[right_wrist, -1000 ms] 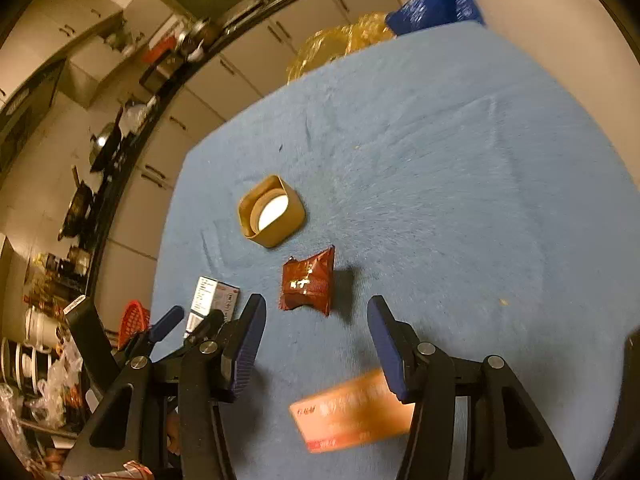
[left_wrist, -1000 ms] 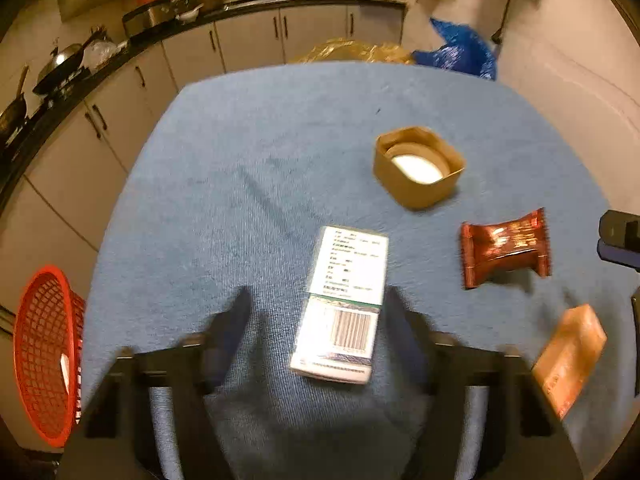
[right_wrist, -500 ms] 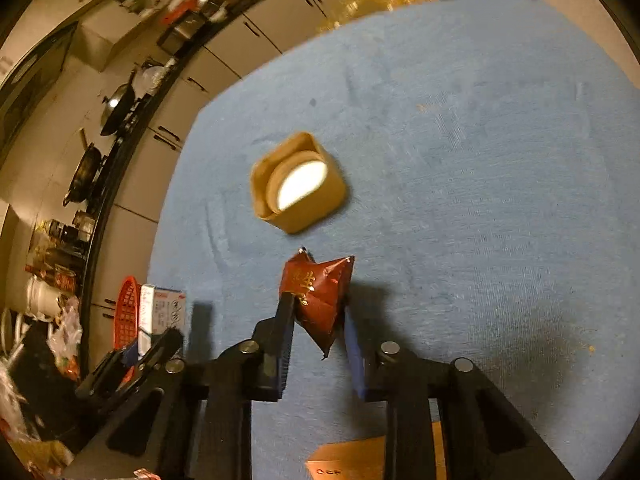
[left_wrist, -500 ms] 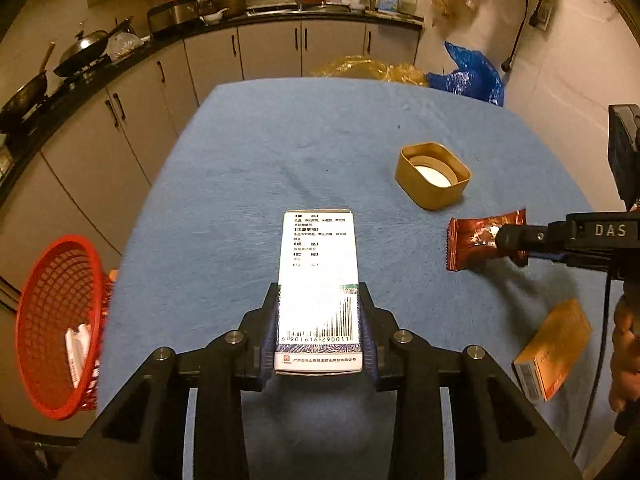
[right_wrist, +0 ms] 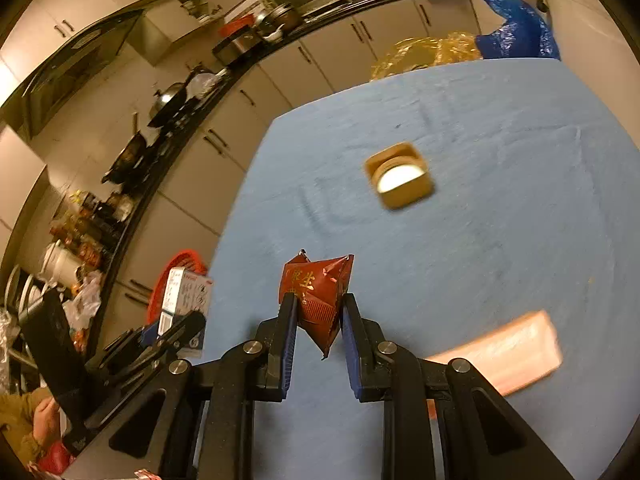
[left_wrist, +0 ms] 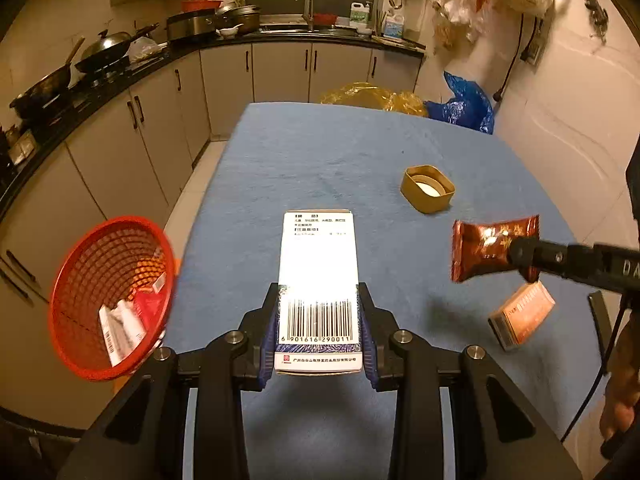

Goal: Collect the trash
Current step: 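Carry the medicine box and brown packet over the red wastebasket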

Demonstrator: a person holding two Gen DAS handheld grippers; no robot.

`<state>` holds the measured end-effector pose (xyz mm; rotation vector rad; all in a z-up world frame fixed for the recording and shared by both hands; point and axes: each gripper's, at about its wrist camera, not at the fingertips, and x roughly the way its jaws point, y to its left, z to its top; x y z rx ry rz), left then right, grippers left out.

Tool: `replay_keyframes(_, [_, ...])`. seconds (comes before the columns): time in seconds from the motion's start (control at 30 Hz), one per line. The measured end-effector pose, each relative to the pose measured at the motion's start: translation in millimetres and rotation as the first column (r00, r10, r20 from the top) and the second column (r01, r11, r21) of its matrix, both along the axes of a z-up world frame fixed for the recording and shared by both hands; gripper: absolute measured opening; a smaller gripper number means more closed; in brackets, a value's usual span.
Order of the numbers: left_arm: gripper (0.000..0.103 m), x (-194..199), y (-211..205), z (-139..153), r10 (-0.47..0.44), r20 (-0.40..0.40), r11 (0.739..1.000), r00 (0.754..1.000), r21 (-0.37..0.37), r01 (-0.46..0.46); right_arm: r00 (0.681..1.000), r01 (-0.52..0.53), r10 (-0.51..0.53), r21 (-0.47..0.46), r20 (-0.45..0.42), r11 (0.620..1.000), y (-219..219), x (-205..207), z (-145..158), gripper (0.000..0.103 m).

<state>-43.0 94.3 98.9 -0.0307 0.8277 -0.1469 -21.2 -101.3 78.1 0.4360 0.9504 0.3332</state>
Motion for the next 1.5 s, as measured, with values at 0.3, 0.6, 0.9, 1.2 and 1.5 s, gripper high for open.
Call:
replay_keyframes(0.3, [0.033,-29,44,15,0.038,0.025,0.999,0.999,0.0,-0.038,0.999,-0.045,0.045,0.009,0.022,0.999,46,-21,13,0.023])
replay_keyframes(0.6, [0.033,-45,81,25,0.083,0.045,0.997,0.996,-0.01,-0.083,0.994,-0.102,0.102,0.009,0.044,0.995,89,-22,24,0.023])
replay_keyframes(0.9, [0.033,-49,120,28,0.142,0.06,0.99,0.988,-0.009,-0.142,0.985,-0.167,0.166,0.006,0.052,0.986,134,-10,29,0.023])
replay_keyframes(1.2, [0.033,-43,150,29,0.183,0.064,0.983,0.981,-0.022,-0.182,0.978,-0.203,0.203,-0.001,0.054,0.979,160,6,32,0.023])
replay_keyframes(1.5, [0.033,-33,177,25,0.227,0.051,0.974,0.973,-0.029,-0.226,0.97,-0.237,0.237,-0.006,0.056,0.972,188,21,35,0.023])
